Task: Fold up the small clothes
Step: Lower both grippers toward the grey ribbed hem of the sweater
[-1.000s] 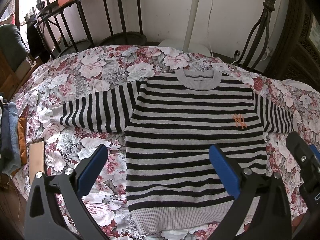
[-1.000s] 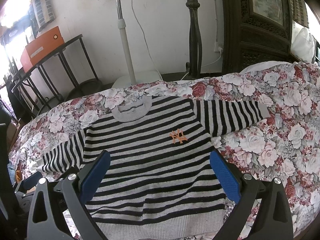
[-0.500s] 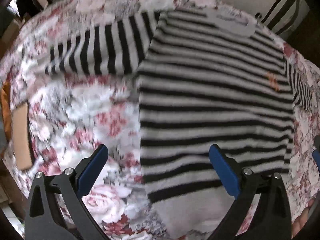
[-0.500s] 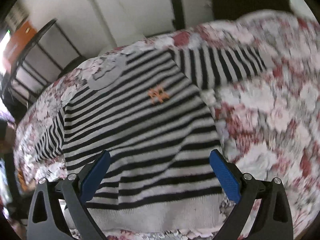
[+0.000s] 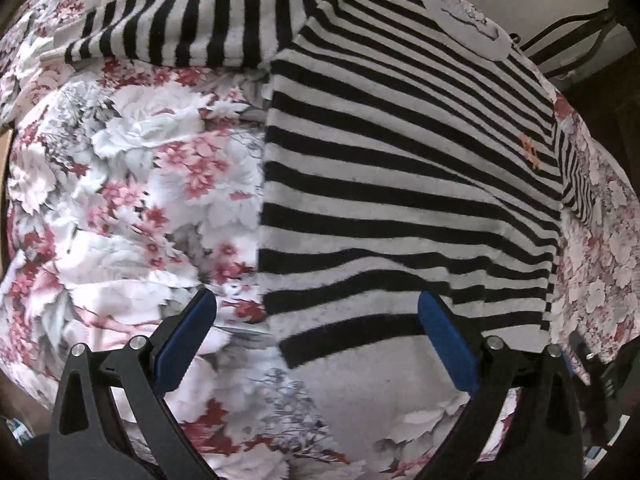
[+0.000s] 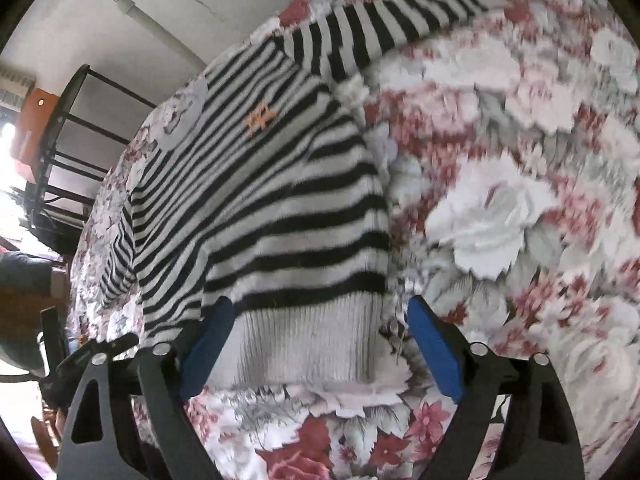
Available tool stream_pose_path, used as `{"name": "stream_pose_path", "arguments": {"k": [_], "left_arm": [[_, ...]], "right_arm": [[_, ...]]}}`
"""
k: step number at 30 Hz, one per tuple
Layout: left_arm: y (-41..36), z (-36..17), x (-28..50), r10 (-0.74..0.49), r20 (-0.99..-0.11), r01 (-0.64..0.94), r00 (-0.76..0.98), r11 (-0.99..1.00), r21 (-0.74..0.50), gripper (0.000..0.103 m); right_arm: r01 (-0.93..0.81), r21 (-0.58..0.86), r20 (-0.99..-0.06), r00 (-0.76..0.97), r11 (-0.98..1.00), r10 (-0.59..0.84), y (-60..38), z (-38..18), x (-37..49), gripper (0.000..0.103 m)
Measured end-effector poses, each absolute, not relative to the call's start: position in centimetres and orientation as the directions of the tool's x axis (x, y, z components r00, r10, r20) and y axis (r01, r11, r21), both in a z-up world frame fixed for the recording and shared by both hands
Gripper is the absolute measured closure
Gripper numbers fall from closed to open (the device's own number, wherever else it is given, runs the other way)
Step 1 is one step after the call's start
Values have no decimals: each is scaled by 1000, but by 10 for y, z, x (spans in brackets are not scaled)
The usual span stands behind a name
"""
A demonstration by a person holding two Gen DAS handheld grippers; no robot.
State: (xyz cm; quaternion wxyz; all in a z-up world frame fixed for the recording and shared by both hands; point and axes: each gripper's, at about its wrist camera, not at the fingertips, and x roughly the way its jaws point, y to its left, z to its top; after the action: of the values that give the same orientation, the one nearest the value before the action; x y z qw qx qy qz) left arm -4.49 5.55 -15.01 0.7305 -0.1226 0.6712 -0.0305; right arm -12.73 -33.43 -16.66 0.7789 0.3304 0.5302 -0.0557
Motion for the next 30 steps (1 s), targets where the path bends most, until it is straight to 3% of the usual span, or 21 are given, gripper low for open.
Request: {"name": "stream_pose_path", "arguments": {"k": [5, 8, 9, 10, 11, 13, 19, 23, 24, 26, 27, 29, 30], "left_arm": [[52, -154, -47, -232, -967, -122, 109, 962, -245, 5], [52, -160, -37, -253, -962, -135, 105, 955, -265, 5], [53, -162, -37, -259, -961, -144, 100, 952, -272, 5], [54, -165, -37, -268, -959, -154, 91, 948, -279, 7], [55, -167, -37, -274, -959, -161, 76, 945, -283, 17], [57, -170, -41, -315, -948, -178, 44, 931, -318, 38], [56, -160, -58, -348, -937, -130, 39, 927, -350, 65], [53, -164, -61, -312, -950, -110, 15, 944, -312, 67], [52, -166, -61, -302, -953, -113, 14, 947, -302, 67], [49, -170, -60, -302, -953, -119, 12, 946, -301, 55], [46, -171, -59, -306, -952, -113, 9, 946, -305, 51], [40, -172, -58, -294, -956, -84, 7, 952, -293, 44], [38, -171, -59, -280, -960, -69, 9, 957, -280, 45]], "right_arm": [[483, 484, -861, 411, 730, 299, -341, -186, -133, 17], [510, 519, -850, 396, 686, 348, -343, -202, -133, 25], [509, 503, -858, 390, 698, 334, -342, -204, -132, 37], [506, 492, -863, 391, 708, 321, -341, -203, -130, 67], [505, 495, -859, 409, 707, 309, -342, -200, -131, 85], [514, 544, -829, 449, 663, 333, -347, -195, -137, 93], [442, 434, -873, 421, 785, 245, -339, -152, -133, 95], [436, 364, -912, 344, 823, 221, -342, -160, -133, 95], [436, 370, -918, 309, 820, 250, -343, -169, -132, 89], [470, 369, -925, 266, 802, 270, -345, -184, -136, 71], [485, 389, -918, 276, 783, 285, -348, -187, -138, 50], [487, 418, -905, 296, 767, 306, -351, -189, -138, 47], [486, 424, -902, 300, 764, 310, -352, -191, -137, 51]]}}
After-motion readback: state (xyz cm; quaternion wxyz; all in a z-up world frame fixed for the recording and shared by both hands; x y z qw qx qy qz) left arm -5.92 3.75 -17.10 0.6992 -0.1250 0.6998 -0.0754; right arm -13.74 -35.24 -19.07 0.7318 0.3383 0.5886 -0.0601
